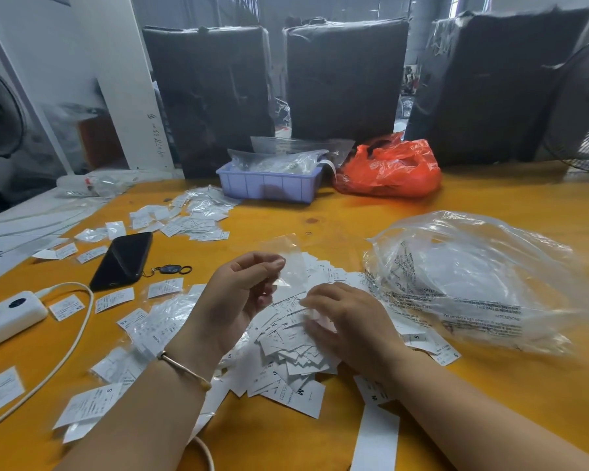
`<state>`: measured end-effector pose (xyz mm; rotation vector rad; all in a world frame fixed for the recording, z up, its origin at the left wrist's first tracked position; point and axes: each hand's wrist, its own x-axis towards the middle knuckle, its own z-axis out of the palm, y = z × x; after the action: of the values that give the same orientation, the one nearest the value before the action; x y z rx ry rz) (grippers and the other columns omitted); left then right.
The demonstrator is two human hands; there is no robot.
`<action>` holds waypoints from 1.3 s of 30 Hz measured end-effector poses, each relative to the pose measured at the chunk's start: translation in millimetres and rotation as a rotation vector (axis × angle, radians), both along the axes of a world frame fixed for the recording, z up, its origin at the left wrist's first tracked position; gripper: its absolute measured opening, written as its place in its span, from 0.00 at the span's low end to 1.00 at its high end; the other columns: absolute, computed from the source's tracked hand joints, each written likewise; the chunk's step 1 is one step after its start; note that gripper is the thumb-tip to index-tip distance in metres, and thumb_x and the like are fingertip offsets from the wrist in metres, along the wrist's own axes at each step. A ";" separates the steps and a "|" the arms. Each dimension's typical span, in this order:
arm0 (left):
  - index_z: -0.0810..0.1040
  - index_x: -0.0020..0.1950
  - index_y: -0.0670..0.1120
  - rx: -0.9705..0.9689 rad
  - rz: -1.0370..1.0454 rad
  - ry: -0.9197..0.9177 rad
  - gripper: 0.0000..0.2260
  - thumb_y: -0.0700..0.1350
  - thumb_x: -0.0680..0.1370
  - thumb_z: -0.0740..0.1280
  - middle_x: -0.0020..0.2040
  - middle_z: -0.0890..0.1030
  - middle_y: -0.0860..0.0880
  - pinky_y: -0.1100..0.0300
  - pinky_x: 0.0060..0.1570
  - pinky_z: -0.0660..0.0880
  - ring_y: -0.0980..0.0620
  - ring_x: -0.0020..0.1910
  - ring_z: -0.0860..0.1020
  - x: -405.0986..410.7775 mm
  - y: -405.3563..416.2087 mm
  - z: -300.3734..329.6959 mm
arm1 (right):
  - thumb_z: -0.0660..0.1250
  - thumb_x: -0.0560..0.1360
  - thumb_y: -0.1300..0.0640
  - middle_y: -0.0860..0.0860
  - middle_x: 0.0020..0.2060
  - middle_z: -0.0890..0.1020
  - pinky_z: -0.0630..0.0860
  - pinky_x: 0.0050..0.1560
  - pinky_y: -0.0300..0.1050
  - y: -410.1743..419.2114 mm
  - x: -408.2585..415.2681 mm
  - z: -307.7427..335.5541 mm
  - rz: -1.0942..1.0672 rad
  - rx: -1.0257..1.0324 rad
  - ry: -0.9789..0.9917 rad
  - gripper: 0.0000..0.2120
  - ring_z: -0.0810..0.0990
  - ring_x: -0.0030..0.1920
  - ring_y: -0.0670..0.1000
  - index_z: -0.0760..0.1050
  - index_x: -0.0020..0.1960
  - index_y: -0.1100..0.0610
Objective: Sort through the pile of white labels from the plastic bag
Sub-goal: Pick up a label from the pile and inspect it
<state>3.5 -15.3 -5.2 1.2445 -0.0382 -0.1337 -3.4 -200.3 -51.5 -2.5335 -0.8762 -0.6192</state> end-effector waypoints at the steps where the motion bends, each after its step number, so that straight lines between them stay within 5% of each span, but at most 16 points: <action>1: 0.80 0.41 0.43 -0.034 -0.022 0.014 0.05 0.38 0.66 0.72 0.32 0.76 0.48 0.67 0.25 0.68 0.55 0.28 0.72 -0.3 -0.1 0.8 | 0.69 0.75 0.50 0.48 0.53 0.82 0.74 0.48 0.45 -0.8 1.8 -1.5 0.006 0.014 0.053 0.11 0.78 0.52 0.51 0.82 0.54 0.54; 6: 0.72 0.39 0.46 -0.074 -0.112 0.040 0.13 0.33 0.64 0.72 0.33 0.80 0.47 0.66 0.31 0.77 0.52 0.32 0.79 -0.8 2.6 0.9 | 0.70 0.74 0.55 0.52 0.46 0.83 0.75 0.44 0.49 1.4 4.1 -2.7 0.052 0.006 0.050 0.08 0.78 0.46 0.56 0.83 0.46 0.60; 11: 0.80 0.56 0.43 -0.051 -0.131 0.061 0.20 0.34 0.65 0.74 0.41 0.84 0.46 0.65 0.36 0.77 0.53 0.37 0.81 0.1 3.6 -0.1 | 0.67 0.76 0.62 0.56 0.42 0.84 0.78 0.39 0.52 3.0 5.0 -3.5 0.048 -0.064 -0.051 0.07 0.79 0.42 0.58 0.82 0.43 0.63; 16: 0.85 0.41 0.43 0.012 -0.129 0.074 0.08 0.35 0.64 0.73 0.39 0.84 0.46 0.67 0.28 0.67 0.56 0.32 0.76 1.4 2.0 -1.2 | 0.72 0.67 0.68 0.56 0.36 0.81 0.74 0.30 0.47 4.1 0.9 0.8 0.003 -0.159 -0.140 0.04 0.78 0.36 0.56 0.78 0.39 0.62; 20: 0.79 0.37 0.45 0.016 -0.124 0.087 0.08 0.34 0.64 0.73 0.40 0.85 0.44 0.66 0.32 0.75 0.53 0.35 0.81 0.1 1.5 -0.7 | 0.73 0.63 0.71 0.55 0.39 0.80 0.73 0.29 0.45 2.1 -0.3 8.1 -0.039 -0.205 -0.175 0.10 0.76 0.37 0.53 0.77 0.41 0.60; 26: 0.78 0.38 0.45 0.084 -0.125 0.127 0.05 0.40 0.65 0.72 0.49 0.85 0.39 0.64 0.36 0.79 0.48 0.41 0.85 -1.5 3.6 -1.9 | 0.73 0.67 0.62 0.52 0.42 0.80 0.76 0.31 0.45 -7.3 -4.4 17.2 0.009 -0.281 -0.079 0.04 0.77 0.42 0.51 0.78 0.38 0.59; 30: 0.86 0.40 0.45 0.256 -0.127 0.053 0.10 0.47 0.61 0.77 0.48 0.86 0.47 0.63 0.40 0.73 0.53 0.44 0.80 -2.7 2.7 -4.0 | 0.71 0.70 0.65 0.46 0.50 0.78 0.77 0.46 0.42 -20.1 0.9 14.8 -0.023 0.168 0.250 0.09 0.75 0.52 0.45 0.77 0.37 0.53; 34: 0.87 0.42 0.46 0.326 -0.117 0.015 0.14 0.49 0.59 0.78 0.36 0.82 0.51 0.63 0.38 0.69 0.56 0.34 0.74 -4.2 1.3 -3.3 | 0.72 0.70 0.68 0.48 0.44 0.82 0.79 0.45 0.38 -32.0 3.2 21.5 0.032 0.639 0.537 0.11 0.81 0.45 0.44 0.79 0.34 0.54; 37: 0.84 0.38 0.47 0.292 -0.140 -0.008 0.03 0.42 0.67 0.76 0.38 0.84 0.47 0.61 0.40 0.72 0.54 0.34 0.79 -3.9 0.1 -4.1 | 0.66 0.72 0.71 0.53 0.36 0.83 0.77 0.38 0.39 -33.6 2.6 21.9 -0.041 0.646 0.540 0.11 0.82 0.39 0.49 0.78 0.37 0.58; 39: 0.80 0.38 0.46 0.314 -0.128 -0.025 0.07 0.35 0.70 0.74 0.41 0.85 0.42 0.61 0.39 0.74 0.51 0.37 0.82 -2.5 -0.4 -6.5 | 0.63 0.73 0.71 0.53 0.35 0.83 0.75 0.35 0.42 -31.4 3.0 19.1 -0.103 0.591 0.551 0.11 0.81 0.36 0.50 0.77 0.39 0.58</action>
<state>1.0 -15.7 -11.7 1.5582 -0.1225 -0.2419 -0.5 -231.6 -32.4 -2.0435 -0.3036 -0.1448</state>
